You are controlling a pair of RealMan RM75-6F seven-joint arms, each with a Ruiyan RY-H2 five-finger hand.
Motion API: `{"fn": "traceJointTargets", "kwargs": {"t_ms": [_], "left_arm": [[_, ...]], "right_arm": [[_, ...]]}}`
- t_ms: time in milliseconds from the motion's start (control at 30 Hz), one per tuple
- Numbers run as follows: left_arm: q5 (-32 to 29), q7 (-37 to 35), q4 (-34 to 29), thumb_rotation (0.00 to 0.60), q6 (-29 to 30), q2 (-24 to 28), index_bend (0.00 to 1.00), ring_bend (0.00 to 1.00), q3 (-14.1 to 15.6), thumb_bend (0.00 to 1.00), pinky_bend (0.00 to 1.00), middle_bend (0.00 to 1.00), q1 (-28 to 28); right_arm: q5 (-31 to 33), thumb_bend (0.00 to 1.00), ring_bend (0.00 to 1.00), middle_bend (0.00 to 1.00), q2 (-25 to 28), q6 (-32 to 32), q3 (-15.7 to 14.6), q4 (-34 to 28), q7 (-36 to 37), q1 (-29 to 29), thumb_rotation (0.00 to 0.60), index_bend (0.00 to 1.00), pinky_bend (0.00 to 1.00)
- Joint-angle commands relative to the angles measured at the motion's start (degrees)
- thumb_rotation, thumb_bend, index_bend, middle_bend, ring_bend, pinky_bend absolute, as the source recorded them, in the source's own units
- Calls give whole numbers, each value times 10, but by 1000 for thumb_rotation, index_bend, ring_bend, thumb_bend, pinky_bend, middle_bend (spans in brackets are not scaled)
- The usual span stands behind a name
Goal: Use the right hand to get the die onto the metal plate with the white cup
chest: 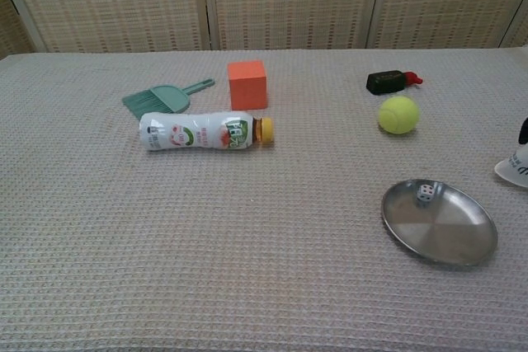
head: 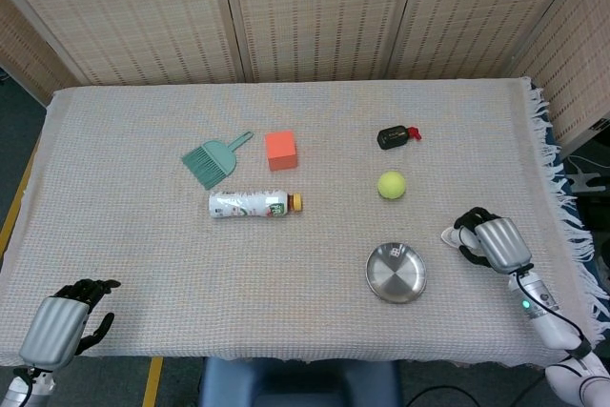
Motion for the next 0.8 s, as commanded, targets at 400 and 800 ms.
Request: {"fn": "traceJointTargets", "kwargs": {"t_ms": [400,800], "left_arm": [[-4,-1,1,600,-3,0,304,333,-1,362,498,391,-1],[4,15,1,600,-2,-7,304,334,-2,362,497,392,-3]], "right_arm": [[6,73,0,0,203,19,-12,-351,-219,-29,600,0,107],[58,69,0,0,273,34,-14,-554,-403,-84,600,0,106]]}}
